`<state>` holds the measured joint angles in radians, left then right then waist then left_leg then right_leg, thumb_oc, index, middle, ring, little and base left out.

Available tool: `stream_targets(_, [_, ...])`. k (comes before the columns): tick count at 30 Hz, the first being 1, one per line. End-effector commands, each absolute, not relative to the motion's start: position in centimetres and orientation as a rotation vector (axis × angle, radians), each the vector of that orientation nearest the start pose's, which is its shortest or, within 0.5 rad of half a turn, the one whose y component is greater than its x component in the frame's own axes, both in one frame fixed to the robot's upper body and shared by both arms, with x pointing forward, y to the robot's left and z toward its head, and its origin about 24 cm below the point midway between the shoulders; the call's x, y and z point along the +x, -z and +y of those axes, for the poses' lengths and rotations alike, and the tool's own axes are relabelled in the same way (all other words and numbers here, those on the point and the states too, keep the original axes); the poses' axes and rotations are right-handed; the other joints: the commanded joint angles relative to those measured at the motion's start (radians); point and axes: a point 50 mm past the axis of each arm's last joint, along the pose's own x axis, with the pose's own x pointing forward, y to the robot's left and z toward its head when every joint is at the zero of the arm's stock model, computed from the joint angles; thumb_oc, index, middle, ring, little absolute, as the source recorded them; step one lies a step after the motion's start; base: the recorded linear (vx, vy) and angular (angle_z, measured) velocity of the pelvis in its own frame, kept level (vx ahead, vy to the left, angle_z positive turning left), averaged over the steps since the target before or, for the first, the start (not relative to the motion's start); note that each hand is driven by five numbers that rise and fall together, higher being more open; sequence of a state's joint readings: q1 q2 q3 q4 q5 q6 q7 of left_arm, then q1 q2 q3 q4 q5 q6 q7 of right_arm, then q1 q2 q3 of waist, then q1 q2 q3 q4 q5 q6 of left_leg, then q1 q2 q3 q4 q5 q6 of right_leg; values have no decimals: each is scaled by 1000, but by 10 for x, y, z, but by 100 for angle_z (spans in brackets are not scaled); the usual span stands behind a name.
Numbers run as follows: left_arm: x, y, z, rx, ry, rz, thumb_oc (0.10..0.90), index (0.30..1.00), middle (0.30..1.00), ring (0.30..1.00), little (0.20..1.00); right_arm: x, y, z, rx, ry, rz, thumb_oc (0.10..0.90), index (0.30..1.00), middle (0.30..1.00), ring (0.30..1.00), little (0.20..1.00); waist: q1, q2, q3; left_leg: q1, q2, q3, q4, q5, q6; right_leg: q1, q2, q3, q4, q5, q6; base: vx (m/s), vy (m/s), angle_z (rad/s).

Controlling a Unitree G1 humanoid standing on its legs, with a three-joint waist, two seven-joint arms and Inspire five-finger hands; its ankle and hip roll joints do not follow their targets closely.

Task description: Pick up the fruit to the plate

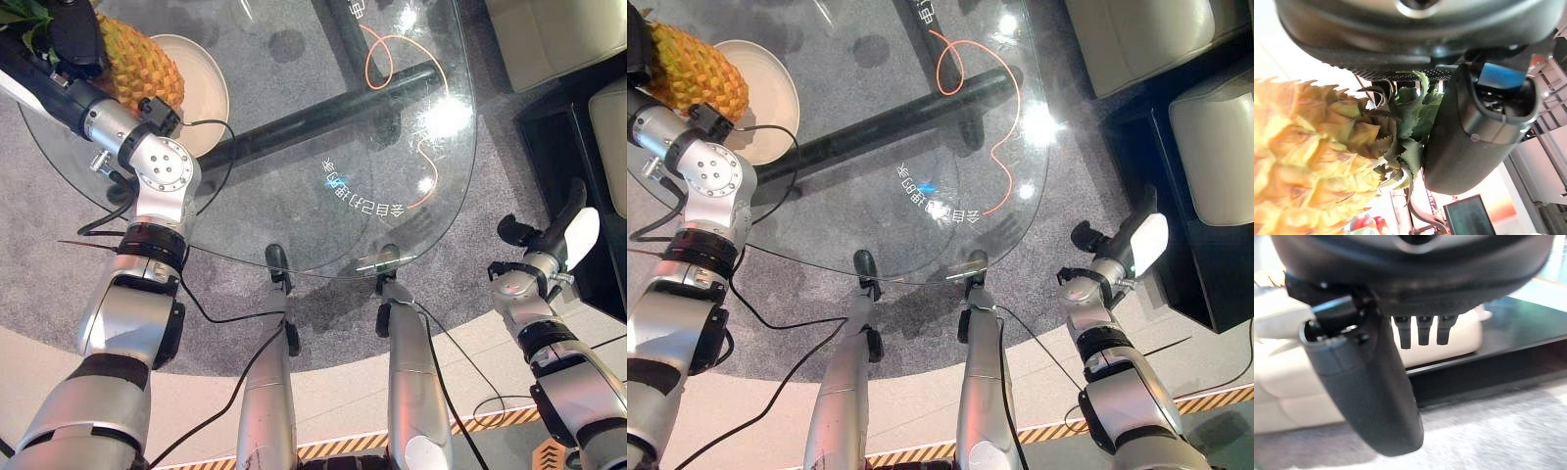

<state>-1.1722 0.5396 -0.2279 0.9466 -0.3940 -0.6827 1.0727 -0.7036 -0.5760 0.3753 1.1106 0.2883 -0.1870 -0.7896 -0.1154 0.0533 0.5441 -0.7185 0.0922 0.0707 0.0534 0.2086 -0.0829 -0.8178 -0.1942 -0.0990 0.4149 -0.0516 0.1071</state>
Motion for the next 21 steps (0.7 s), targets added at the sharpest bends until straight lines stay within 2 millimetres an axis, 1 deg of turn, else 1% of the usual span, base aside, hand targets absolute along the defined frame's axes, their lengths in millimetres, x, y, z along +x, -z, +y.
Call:
stream_targets(1, [335,-357,274,-340,-1004,-1176,100,300,300,300,200,331,-71,-317,-475,884,89,800,900,900,900,900,18,-43,-24,-28,-12,35,146,-145,-23,38,54,-13,-128,48,-10,8,32,0])
stream_targets(5, [336,-355,276,-336,-1013,-1158,100,300,300,300,200,329,-60,-318,-481,839,165,800,900,900,900,900,16,-41,-24,-37,-10,33,150,-142,-23,27,57,-5,-122,46,-12,9,37,0])
stream_targets(6, [337,-355,276,-325,-1022,-1150,100,300,300,300,200,327,-54,-317,-488,817,198,800,900,900,900,900,15,-42,-24,-44,-10,32,153,-143,-23,20,60,-2,-118,46,-13,19,38,1])
stream_targets(11, [337,-352,281,-316,-1045,-1134,100,300,300,300,200,323,-41,-314,-521,766,247,800,900,900,900,900,10,-51,-24,-56,-7,29,163,-144,-23,10,65,2,-113,43,-15,4,7,0])
stream_targets(15, [338,-353,280,-309,-1046,-1129,100,300,300,300,200,323,-38,-310,-536,740,262,800,900,900,900,900,5,-57,-24,-66,-5,28,168,-146,-22,0,70,7,-111,43,-16,0,0,0])
stream_targets(17, [337,-353,283,-312,-1051,-1133,100,300,300,300,200,323,-37,-308,-540,728,259,800,900,900,900,900,2,-64,-24,-71,-1,30,172,-147,-23,-4,72,8,-110,44,-15,0,0,0])
stream_targets(21, [336,-353,287,-322,-1058,-1135,100,300,300,300,200,324,-37,-307,-550,718,252,800,900,900,900,900,-4,-67,-24,-81,2,29,174,-148,-24,-15,74,13,-109,44,-13,9,43,-1])
